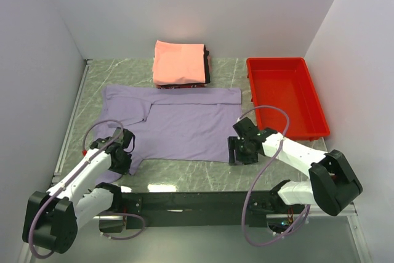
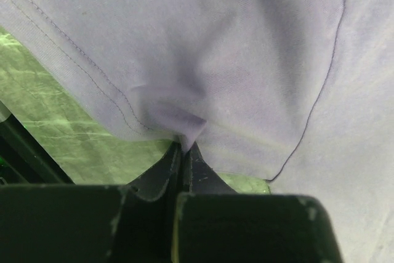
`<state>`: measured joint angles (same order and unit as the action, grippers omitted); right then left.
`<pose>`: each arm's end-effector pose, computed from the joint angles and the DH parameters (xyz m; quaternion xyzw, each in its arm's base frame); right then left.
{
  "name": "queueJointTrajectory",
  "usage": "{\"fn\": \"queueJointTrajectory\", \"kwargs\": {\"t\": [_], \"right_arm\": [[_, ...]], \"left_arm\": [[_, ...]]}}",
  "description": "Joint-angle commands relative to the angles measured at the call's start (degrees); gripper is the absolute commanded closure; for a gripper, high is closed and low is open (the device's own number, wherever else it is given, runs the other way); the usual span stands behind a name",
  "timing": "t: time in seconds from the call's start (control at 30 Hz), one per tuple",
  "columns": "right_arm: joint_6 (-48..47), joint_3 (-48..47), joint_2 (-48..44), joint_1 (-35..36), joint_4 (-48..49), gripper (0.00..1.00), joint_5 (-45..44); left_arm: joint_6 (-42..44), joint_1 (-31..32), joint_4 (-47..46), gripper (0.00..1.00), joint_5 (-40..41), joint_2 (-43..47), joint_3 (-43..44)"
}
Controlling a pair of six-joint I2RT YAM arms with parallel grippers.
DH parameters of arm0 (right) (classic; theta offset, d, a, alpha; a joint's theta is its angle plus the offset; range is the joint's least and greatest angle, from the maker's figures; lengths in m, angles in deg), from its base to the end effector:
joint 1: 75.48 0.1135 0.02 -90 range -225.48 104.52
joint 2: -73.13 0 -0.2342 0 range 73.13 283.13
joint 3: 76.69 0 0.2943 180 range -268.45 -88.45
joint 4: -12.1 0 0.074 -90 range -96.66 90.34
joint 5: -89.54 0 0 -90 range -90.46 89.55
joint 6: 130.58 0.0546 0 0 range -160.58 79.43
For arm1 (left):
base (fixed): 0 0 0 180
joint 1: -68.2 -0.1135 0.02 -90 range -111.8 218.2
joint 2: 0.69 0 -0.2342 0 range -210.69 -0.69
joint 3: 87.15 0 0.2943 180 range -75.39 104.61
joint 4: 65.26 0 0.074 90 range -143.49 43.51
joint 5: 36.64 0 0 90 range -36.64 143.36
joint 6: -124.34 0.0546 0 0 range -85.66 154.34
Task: Fold and stack the t-shirts
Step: Fold the tshirt
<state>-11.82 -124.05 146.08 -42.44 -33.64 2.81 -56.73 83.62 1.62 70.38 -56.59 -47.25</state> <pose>0.2145 0.1432 0.0885 -0.0415 0.9855 0.1074 0.1247 0.1848 -0.0344 0.1011 -0.6126 0.7740 0.0392 0.1551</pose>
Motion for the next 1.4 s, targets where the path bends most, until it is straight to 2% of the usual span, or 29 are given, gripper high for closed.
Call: {"fn": "queueJointTrajectory", "kwargs": {"t": [0.0,0.03,0.17,0.2,0.3,0.33,0.43,0.6,0.93,1.17,1.37], "right_arm": [[0.5,0.1,0.9,0.4,1.2,0.33,0.6],[0.4,0.2,1.1,0.4,1.2,0.36,0.8],[0.4,0.3,1.8,0.4,1.1,0.55,0.9],[0.4,0.3,1.8,0.4,1.2,0.64,1.0],[0.4,-0.3,2.3,0.4,1.4,0.75,0.2],[0.6,-0.5,2.4,0.4,0.9,0.81,-0.2],[0.4,-1.7,2.1,0.4,-0.1,0.89,-1.5],[-0.9,-5.4,1.9,-0.3,-2.1,0.92,-4.5],[-4.1,-12.6,2.5,-4.4,-1.6,0.98,-1.5],[-5.2,-18.0,5.7,-7.6,-1.1,0.98,-1.3],[-6.3,-20.9,8.2,-10.2,-0.7,0.99,-1.0]], "left_arm": [[1.2,0.1,0.2,0.99,2.2,1.3,1.2],[1.1,0.1,0.2,0.99,2.2,1.4,1.1],[2.0,0.1,-0.3,0.99,2.5,1.3,1.3],[2.0,0.0,-0.2,0.99,2.6,0.9,1.7],[2.8,0.1,-0.8,0.99,2.8,-0.2,2.4],[3.4,0.0,-1.1,0.99,2.8,-0.6,2.5],[4.4,0.1,-0.4,0.99,4.1,-1.9,4.3],[5.7,0.0,-1.7,0.99,5.7,-4.3,7.8],[10.3,0.1,-0.8,0.99,11.8,-12.3,18.2],[14.6,0.1,-4.0,0.99,13.7,-17.2,24.6],[16.3,0.1,-2.8,0.99,16.9,-25.1,32.2]]}}
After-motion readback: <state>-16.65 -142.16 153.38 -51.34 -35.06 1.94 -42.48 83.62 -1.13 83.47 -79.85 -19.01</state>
